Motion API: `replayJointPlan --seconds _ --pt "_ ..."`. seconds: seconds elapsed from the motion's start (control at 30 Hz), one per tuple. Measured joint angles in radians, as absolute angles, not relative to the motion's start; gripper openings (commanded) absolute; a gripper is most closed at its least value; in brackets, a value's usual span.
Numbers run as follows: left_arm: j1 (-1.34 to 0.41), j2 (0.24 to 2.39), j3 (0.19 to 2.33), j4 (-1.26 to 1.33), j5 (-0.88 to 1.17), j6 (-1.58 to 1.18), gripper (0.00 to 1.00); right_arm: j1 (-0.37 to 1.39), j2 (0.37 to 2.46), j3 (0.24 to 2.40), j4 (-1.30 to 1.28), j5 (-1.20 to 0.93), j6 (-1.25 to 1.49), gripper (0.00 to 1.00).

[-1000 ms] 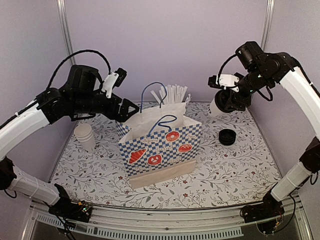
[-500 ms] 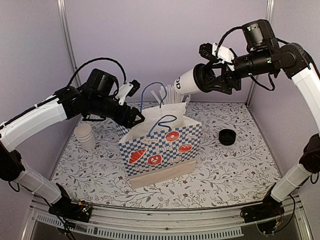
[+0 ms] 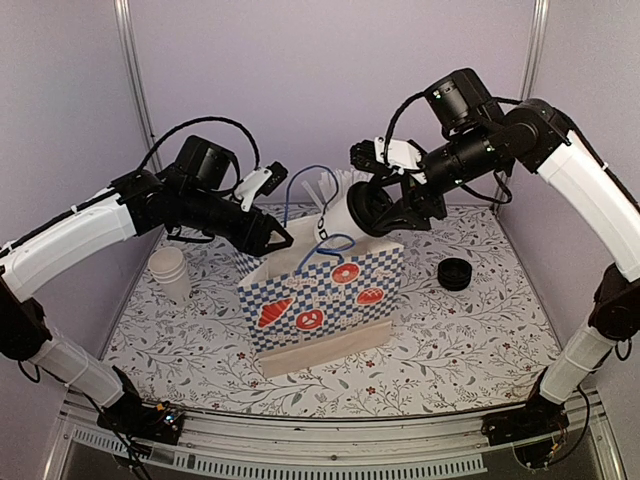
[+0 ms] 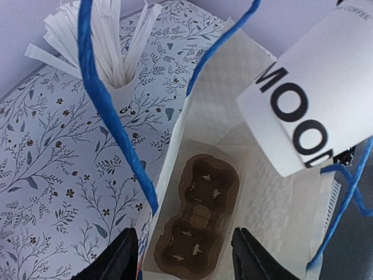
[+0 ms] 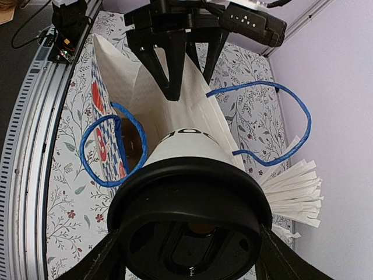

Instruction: Pack the takeout coffee

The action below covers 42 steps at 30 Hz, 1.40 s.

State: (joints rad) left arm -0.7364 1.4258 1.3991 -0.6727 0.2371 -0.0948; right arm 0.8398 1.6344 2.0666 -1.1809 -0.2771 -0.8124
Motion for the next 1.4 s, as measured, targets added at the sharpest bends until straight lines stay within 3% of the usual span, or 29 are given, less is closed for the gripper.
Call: replayJointPlan --seconds 0.57,0.93,1.4 --pt "-0.739 1.384 1.391 -0.660 0.364 -0.169 0.51 0.955 1.692 2.008 -1.223 -0.136 -0.881 0.31" --pt "-0.757 1.319 1.370 -0.638 0.342 -0.192 0.75 1.081 1.657 1.883 -1.275 -0.058 -0.911 0.31" --pt "-0.689 1.243 1.268 -0.523 0.220 -0.216 0.78 1.173 1.549 1.732 -1.343 0.010 -0.918 0.31"
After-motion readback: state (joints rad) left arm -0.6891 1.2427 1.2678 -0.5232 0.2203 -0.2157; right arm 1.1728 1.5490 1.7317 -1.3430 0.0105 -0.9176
